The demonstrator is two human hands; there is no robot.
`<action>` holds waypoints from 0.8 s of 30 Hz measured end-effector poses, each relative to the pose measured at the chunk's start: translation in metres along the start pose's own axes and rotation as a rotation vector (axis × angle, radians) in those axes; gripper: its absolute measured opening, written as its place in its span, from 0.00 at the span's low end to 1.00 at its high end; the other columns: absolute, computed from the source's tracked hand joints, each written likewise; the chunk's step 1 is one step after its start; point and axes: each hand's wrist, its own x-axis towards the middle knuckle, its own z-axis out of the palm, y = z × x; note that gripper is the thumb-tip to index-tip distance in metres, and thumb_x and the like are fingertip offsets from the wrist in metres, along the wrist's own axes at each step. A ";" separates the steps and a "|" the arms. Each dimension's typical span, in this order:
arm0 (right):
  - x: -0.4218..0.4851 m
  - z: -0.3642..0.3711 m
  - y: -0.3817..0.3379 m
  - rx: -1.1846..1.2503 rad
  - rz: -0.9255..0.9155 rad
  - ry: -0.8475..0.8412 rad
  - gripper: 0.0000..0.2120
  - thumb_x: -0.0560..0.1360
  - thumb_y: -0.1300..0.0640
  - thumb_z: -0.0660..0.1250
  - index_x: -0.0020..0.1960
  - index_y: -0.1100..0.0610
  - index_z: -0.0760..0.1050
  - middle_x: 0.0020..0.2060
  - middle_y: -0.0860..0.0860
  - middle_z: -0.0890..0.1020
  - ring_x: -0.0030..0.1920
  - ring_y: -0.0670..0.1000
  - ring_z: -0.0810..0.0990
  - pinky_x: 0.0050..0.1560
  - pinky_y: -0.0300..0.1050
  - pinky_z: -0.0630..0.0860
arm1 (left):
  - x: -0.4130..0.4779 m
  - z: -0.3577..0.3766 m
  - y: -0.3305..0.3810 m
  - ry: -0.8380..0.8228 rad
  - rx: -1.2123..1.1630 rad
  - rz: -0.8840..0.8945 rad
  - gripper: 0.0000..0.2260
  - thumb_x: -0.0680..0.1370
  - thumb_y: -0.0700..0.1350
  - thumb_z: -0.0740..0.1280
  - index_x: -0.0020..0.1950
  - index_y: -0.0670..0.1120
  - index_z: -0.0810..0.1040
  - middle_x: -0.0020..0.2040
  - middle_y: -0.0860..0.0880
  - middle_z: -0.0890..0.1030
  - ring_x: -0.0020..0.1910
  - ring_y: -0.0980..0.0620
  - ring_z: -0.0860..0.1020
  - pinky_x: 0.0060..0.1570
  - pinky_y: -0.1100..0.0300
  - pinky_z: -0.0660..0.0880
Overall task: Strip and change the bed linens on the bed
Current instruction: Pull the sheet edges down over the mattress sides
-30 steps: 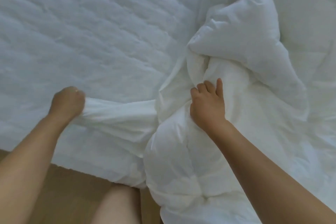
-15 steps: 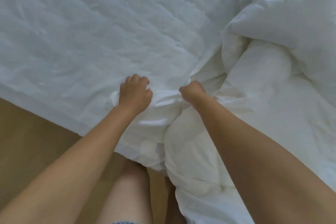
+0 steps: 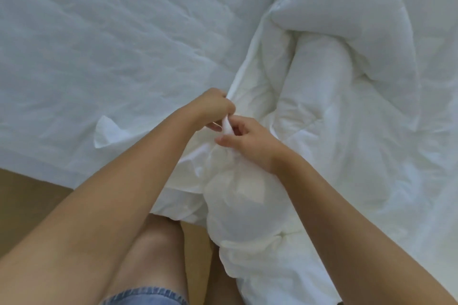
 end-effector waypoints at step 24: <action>-0.050 0.068 -0.027 -0.339 -0.001 0.012 0.16 0.74 0.50 0.64 0.35 0.51 0.58 0.30 0.47 0.65 0.30 0.47 0.63 0.33 0.41 0.61 | -0.072 -0.031 -0.049 0.313 0.178 0.128 0.10 0.75 0.41 0.63 0.34 0.42 0.71 0.30 0.48 0.73 0.31 0.46 0.73 0.37 0.51 0.75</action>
